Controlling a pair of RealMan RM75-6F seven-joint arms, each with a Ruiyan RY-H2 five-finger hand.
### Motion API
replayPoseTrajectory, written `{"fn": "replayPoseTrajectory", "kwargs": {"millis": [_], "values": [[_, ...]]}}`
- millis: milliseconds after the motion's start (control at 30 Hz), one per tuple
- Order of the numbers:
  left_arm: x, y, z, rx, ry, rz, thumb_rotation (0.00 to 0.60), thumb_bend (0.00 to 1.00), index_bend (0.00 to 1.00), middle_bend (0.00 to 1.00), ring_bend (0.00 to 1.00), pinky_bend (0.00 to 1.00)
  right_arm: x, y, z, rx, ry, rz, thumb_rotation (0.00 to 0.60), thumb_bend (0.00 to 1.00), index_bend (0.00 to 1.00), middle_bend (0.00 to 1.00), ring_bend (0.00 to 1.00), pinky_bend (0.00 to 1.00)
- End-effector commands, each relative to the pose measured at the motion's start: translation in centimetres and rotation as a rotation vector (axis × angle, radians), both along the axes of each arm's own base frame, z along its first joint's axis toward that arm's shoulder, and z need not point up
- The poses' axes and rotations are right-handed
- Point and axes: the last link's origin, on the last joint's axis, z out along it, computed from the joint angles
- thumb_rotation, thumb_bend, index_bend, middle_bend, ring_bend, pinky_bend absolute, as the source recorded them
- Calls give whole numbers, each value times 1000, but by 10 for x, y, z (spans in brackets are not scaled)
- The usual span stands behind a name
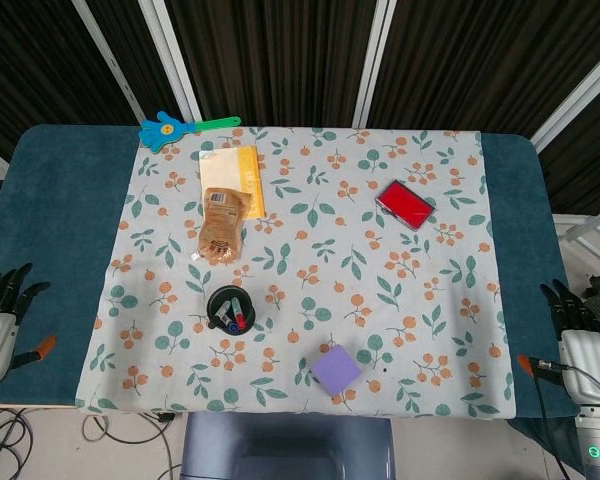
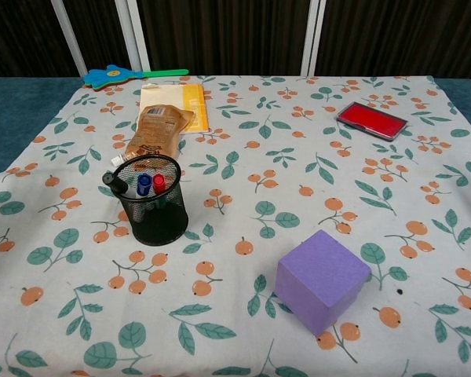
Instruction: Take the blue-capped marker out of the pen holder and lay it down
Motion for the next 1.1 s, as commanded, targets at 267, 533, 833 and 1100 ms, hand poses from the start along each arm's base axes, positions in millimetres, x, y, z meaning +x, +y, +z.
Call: {"fn": "replayPoseTrajectory", "kwargs": {"millis": [267, 533, 833, 1100], "values": [[27, 6, -22, -80, -106, -160, 600, 179, 239, 31, 0, 0, 0, 0, 0, -5, -2, -9, 600, 61, 62, 23, 91, 192], [78, 23, -51, -88, -233, -261, 600, 179, 266, 37, 0, 0, 0, 1, 0, -5, -2, -12, 600, 60, 62, 23, 91, 192], [122, 44, -97, -242, -262, -314, 600, 188, 280, 37, 0, 0, -1, 1, 1, -6, -4, -18, 600, 60, 62, 23, 91, 191], [131, 43, -133, -263, -272, -325, 600, 218, 305, 37, 0, 0, -1, 2, 1, -7, -3, -19, 600, 61, 63, 23, 91, 191]]}}
